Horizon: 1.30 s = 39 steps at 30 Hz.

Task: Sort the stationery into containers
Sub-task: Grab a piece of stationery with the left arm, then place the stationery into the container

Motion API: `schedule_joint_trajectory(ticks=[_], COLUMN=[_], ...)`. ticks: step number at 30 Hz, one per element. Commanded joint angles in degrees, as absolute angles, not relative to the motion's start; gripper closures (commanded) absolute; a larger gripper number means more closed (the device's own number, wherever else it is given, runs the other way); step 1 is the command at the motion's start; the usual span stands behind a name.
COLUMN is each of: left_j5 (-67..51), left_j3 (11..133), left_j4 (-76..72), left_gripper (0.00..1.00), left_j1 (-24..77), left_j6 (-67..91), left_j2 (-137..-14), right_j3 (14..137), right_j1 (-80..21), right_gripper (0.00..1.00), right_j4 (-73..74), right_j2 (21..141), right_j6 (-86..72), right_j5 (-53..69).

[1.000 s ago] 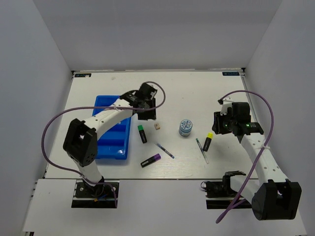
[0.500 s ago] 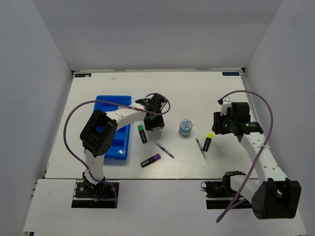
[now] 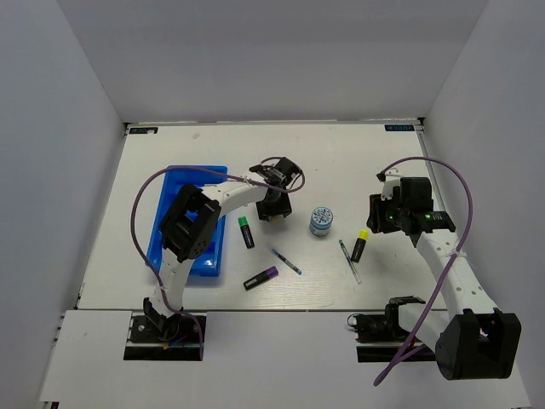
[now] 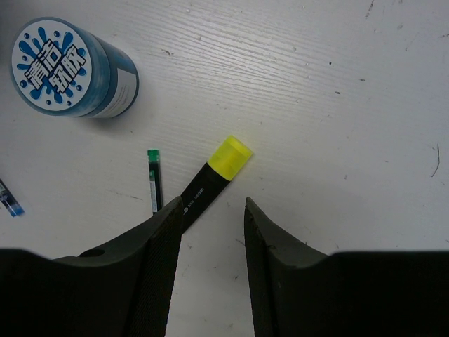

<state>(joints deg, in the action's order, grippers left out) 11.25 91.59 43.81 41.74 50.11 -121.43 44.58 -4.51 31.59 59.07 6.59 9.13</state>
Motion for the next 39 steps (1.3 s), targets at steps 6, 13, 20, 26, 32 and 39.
schedule_joint_trajectory(ticks=[6, 13, 20, 26, 32, 39], left_j5=[16.25, 16.0, 15.9, 19.95, 19.25, 15.47], left_j3=[98.87, 97.57, 95.97, 98.35, 95.99, 93.7], left_j4=[53.25, 53.53, 50.18, 52.73, 53.79, 51.24], left_gripper=[0.41, 0.72, 0.94, 0.94, 0.9, 0.9], left_j1=[41.31, 40.69, 39.64, 32.64, 20.69, 13.19], left_j6=[47.38, 46.58, 40.62, 33.14, 30.15, 30.49], left_j2=[-125.06, -125.16, -113.74, -99.87, -96.86, -100.89], right_j3=[47.02, 47.02, 46.85, 47.81, 47.2, 46.05], right_j1=[-4.31, -4.22, -4.31, -4.66, -6.41, -7.47], right_gripper=[0.56, 0.56, 0.32, 0.7, 0.54, 0.49], right_j4=[31.64, 31.55, 32.08, 37.52, 40.96, 39.02], right_j2=[57.48, 57.13, 57.74, 60.55, 61.26, 60.2], right_j6=[6.94, 6.68, 7.82, 15.71, 22.49, 22.06], right_j5=[9.05, 9.32, 11.5, 26.34, 38.31, 36.48])
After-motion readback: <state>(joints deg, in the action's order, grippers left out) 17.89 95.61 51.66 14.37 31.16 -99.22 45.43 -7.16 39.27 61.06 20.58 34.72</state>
